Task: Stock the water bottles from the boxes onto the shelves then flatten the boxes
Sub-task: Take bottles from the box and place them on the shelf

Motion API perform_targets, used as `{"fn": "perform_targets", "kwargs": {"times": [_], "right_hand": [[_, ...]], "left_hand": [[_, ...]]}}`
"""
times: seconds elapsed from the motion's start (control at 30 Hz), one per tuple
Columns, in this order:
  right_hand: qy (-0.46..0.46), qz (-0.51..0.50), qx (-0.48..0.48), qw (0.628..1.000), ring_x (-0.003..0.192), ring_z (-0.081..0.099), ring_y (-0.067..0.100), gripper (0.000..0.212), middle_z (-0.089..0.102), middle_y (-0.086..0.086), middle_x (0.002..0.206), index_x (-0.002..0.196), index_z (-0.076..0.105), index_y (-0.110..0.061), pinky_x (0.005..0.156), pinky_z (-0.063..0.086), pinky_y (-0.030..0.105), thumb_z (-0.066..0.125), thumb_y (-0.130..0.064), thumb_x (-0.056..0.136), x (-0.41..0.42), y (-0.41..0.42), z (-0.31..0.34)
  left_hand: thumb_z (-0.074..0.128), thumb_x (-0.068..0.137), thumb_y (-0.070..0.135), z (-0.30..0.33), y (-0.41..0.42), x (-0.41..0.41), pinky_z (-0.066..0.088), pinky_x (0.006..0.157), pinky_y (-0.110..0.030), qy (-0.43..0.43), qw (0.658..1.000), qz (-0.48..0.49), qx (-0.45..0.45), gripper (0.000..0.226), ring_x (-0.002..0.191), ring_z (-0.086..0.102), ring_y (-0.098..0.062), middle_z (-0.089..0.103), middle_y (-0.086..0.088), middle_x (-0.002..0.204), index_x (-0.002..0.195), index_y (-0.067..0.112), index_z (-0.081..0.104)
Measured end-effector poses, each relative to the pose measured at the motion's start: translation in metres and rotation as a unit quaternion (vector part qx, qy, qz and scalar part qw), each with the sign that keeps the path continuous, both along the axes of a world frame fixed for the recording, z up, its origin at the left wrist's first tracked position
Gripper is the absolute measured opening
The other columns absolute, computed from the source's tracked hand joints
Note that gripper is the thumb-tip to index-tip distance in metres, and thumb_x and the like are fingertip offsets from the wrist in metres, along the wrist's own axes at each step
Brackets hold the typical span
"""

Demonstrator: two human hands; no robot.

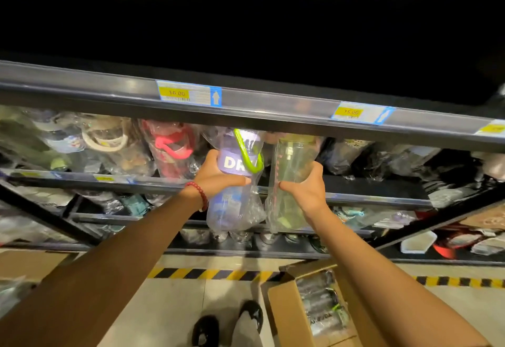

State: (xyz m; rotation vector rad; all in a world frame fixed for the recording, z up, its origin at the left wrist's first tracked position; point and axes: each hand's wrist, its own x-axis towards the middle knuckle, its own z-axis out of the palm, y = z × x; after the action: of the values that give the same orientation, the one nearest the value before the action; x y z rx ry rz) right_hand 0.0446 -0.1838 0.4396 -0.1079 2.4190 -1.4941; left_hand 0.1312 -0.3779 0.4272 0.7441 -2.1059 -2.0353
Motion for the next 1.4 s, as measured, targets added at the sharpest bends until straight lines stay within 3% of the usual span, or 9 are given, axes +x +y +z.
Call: {"fn": "perform_targets", "kwargs": {"times": [0.23,0.4,0.53,0.63,0.77,0.93,1.13,1.23,1.4], "right_hand": [[0.057,0.044,0.054,0.996,0.102,0.046,0.017,0.084,0.046,0.0,0.116,0.133,0.03,-0.013,0.086,0.038,0.026,0.082,-0.013,0.067,-0.031,0.019,0.001],[0.13,0.057,0.162,0.976,0.097,0.053,0.028,0.06,0.048,0.005,0.102,0.096,0.035,-0.015,0.085,0.046,0.044,0.083,-0.023,0.061,-0.058,0.033,0.001],[0.148,0.073,0.228,0.96,0.099,0.052,0.032,0.05,0.049,0.012,0.099,0.095,0.046,-0.005,0.087,0.045,0.047,0.08,-0.027,0.066,-0.074,0.037,0.003],[0.143,0.092,0.205,0.964,0.079,0.059,0.028,0.038,0.059,0.011,0.082,0.078,0.057,-0.003,0.067,0.049,0.04,0.081,-0.029,0.064,-0.081,0.036,0.001],[0.148,0.104,0.179,0.967,0.046,0.04,0.004,0.044,0.045,-0.006,0.052,0.05,0.04,-0.021,0.046,0.029,0.021,0.08,-0.023,0.068,-0.084,0.032,-0.001],[0.13,0.105,0.148,0.975,0.042,0.035,0.004,0.042,0.043,-0.009,0.048,0.049,0.043,-0.02,0.04,0.028,0.013,0.08,-0.02,0.07,-0.083,0.024,-0.01],[0.122,0.108,0.135,0.977,0.058,0.049,0.016,0.04,0.054,0.002,0.061,0.051,0.046,-0.02,0.055,0.036,0.026,0.08,-0.018,0.07,-0.08,0.003,-0.019],[0.104,0.111,0.087,0.984,0.068,0.056,0.015,0.017,0.061,0.005,0.072,0.069,0.067,-0.006,0.06,0.039,0.024,0.081,-0.015,0.07,-0.075,-0.011,-0.022],[0.049,0.07,-0.007,0.996,0.072,0.063,0.013,0.024,0.07,0.009,0.083,0.086,0.071,0.001,0.06,0.048,0.015,0.083,-0.011,0.068,-0.062,-0.031,-0.03]], "left_hand": [[0.085,0.031,0.029,-0.013,0.017,-0.032,0.053,0.087,-0.043,0.038,0.995,0.054,0.08,0.081,0.101,0.059,-0.022,0.054,-0.006,0.109,0.098,0.028,0.039],[0.086,0.031,0.021,-0.026,0.038,-0.056,0.05,0.091,-0.051,0.064,0.982,0.092,0.151,0.084,0.112,0.057,-0.03,0.051,-0.015,0.12,0.1,0.025,0.038],[0.093,0.029,0.024,-0.042,0.048,-0.073,0.047,0.094,-0.055,0.074,0.973,0.133,0.17,0.093,0.117,0.055,-0.035,0.049,-0.022,0.128,0.104,0.023,0.039],[0.094,0.026,0.031,-0.047,0.051,-0.083,0.048,0.095,-0.053,0.071,0.971,0.166,0.157,0.101,0.116,0.056,-0.032,0.05,-0.019,0.126,0.109,0.018,0.037],[0.088,0.028,0.032,-0.048,0.052,-0.091,0.052,0.09,-0.045,0.061,0.974,0.189,0.112,0.083,0.105,0.06,-0.027,0.054,-0.013,0.111,0.097,0.02,0.042],[0.096,0.03,0.043,-0.08,0.028,-0.096,0.054,0.086,-0.046,0.029,0.983,0.173,0.048,0.107,0.103,0.065,-0.031,0.062,-0.019,0.114,0.117,-0.001,0.052],[0.093,0.028,0.053,-0.066,0.015,-0.085,0.055,0.086,-0.044,0.014,0.983,0.181,-0.015,0.109,0.104,0.064,-0.027,0.06,-0.019,0.112,0.112,-0.002,0.052],[0.09,0.026,0.045,-0.054,0.011,-0.078,0.053,0.09,-0.041,0.021,0.98,0.197,-0.026,0.103,0.11,0.059,-0.025,0.055,-0.018,0.117,0.109,0.007,0.043],[0.085,0.021,0.053,-0.048,-0.004,-0.065,0.052,0.075,-0.025,-0.007,0.98,0.186,-0.077,0.106,0.088,0.059,-0.014,0.058,-0.011,0.097,0.103,-0.005,0.051]]}}
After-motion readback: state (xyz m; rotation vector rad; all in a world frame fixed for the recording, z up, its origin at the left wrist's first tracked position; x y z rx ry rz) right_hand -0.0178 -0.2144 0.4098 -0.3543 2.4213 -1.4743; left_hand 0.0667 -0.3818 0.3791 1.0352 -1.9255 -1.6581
